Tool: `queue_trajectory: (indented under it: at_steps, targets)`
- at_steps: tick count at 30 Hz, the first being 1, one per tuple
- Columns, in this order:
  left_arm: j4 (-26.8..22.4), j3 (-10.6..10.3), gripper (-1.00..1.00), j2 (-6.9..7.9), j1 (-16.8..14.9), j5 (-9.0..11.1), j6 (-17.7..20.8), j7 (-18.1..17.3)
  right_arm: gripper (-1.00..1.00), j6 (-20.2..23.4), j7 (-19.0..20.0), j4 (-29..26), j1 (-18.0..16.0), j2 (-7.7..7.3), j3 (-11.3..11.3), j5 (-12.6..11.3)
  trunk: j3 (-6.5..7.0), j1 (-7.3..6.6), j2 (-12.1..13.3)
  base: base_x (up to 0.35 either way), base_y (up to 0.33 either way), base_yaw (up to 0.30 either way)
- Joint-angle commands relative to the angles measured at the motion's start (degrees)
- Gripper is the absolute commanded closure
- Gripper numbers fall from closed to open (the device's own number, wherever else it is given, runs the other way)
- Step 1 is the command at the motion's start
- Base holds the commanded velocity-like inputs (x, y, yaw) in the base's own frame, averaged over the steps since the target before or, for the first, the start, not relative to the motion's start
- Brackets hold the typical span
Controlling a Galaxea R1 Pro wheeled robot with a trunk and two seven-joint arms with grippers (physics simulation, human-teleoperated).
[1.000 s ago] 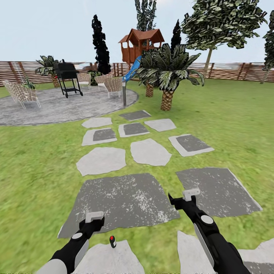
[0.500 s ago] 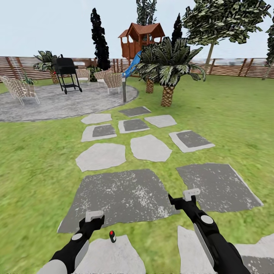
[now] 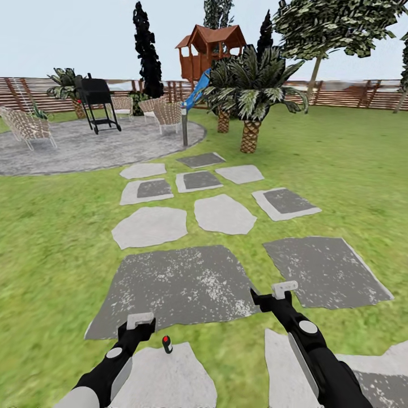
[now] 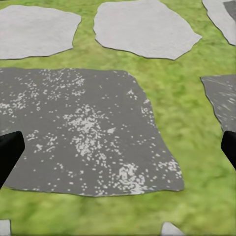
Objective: In the garden, pick up the pesticide atomizer on the floor and spray pesticide onto both trees until each tree trunk is fully covered.
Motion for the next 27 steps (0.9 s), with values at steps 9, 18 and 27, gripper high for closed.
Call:
queue_trajectory:
  at_steps: [9,18,27]
  targets:
    - [-0.01,0.09,-1.00,-0.18,-0.08,0.02,0.06,0.00,-1.00,0.00,-0.04,0.00,0.01,0.00,0.00,0.00,-2.44,1.98,-3.63,0.000,0.000,0.000]
    - [0.01,0.09,-1.00,-0.32,-0.15,0.02,0.27,0.03,-1.00,0.00,-0.07,0.00,-0.01,0.00,0.02,0.00,-4.88,3.96,-7.24,0.000,0.000,0.000]
    - [0.07,0.12,-1.00,-0.36,-0.17,0.02,0.27,0.02,-1.00,0.00,-0.08,-0.07,-0.01,0.00,0.00,0.00,-7.31,5.94,-10.85,0.000,0.000,0.000]
